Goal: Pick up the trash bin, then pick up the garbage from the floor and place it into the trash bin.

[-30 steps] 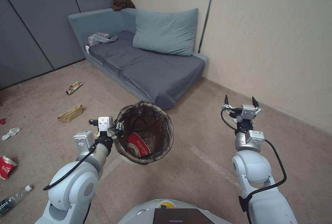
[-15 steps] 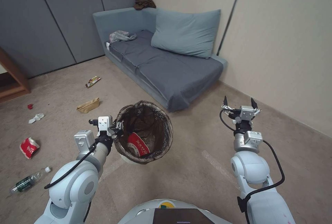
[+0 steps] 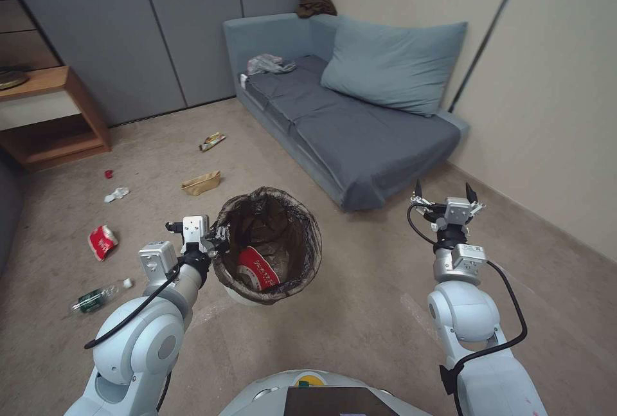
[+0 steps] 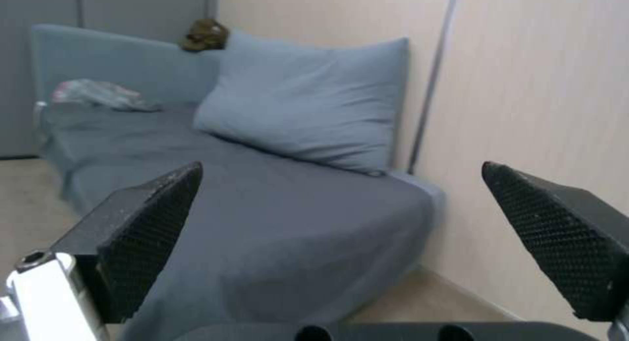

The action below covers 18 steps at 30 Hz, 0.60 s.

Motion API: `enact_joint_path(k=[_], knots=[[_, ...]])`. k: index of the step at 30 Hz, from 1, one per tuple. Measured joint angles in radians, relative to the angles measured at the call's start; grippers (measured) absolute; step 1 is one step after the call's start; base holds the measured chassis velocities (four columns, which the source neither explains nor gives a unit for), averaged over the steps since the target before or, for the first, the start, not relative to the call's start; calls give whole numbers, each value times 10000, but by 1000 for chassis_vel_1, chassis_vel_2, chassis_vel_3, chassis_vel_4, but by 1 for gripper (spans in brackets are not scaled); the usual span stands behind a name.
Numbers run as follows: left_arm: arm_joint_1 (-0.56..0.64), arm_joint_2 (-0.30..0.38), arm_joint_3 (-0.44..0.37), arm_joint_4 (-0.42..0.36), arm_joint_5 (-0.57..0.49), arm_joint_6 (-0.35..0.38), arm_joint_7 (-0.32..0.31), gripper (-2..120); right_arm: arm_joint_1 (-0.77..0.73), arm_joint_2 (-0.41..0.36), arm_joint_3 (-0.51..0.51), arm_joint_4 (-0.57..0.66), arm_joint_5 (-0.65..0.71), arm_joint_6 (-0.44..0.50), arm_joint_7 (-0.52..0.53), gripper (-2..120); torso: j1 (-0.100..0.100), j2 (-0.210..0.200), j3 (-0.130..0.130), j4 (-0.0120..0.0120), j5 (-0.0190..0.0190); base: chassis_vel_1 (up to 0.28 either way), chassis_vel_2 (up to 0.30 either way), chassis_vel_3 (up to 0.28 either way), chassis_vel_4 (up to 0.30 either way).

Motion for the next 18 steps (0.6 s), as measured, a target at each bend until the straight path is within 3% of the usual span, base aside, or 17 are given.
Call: enact_joint_path(k=[18], knots=[[-30, -3, -10, 87, 84, 0, 61, 6, -58, 45, -69, -24, -44, 33, 20, 100, 1, 0, 0, -2, 0, 90, 87, 91, 92]])
